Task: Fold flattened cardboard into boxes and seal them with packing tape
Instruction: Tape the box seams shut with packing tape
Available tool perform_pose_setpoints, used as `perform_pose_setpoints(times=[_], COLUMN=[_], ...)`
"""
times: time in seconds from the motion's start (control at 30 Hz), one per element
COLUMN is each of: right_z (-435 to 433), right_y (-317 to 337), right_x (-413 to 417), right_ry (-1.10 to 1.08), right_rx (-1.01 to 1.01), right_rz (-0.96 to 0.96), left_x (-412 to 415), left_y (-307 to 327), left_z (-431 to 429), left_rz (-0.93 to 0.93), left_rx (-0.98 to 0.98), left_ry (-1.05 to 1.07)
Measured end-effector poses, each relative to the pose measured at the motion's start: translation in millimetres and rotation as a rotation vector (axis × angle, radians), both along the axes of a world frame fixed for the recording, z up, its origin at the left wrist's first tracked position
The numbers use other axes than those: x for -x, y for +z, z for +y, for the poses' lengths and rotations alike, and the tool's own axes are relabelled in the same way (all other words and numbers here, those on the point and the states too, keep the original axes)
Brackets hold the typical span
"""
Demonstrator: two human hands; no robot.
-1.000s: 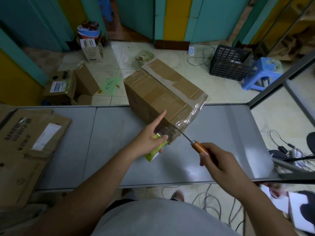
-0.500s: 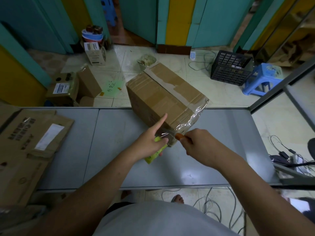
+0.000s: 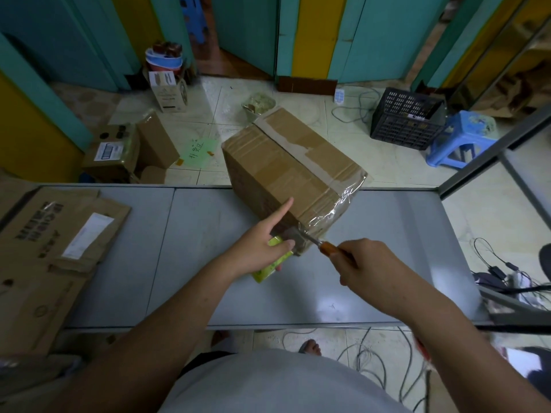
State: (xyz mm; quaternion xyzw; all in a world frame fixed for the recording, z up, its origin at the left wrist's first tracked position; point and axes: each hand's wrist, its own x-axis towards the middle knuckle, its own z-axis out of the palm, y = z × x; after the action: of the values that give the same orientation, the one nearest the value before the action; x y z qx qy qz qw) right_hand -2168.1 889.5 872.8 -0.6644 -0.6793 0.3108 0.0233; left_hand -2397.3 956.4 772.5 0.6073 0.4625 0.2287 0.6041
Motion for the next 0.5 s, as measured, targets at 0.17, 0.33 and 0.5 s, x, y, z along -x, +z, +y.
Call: perform_pose_setpoints(times=[0.17,0.33,0.5], right_z=[-8,1,9], right_y=[-2,-14,-23], right_x=[-4,2,2], right_ry=[-0.014,-0.044,-0.063], right_rx=[-0.006,0.007,0.044], right_rz=[0.008,0.06,0.103], left_x=[1,1,3], left_y=[-3,-5,-2], left_z=[2,1,1], left_rz=[0.003,-0.017,0.005], left_rx=[-0.01,-0.05,-0.055], left_ry=[0.01,0.012,0.026])
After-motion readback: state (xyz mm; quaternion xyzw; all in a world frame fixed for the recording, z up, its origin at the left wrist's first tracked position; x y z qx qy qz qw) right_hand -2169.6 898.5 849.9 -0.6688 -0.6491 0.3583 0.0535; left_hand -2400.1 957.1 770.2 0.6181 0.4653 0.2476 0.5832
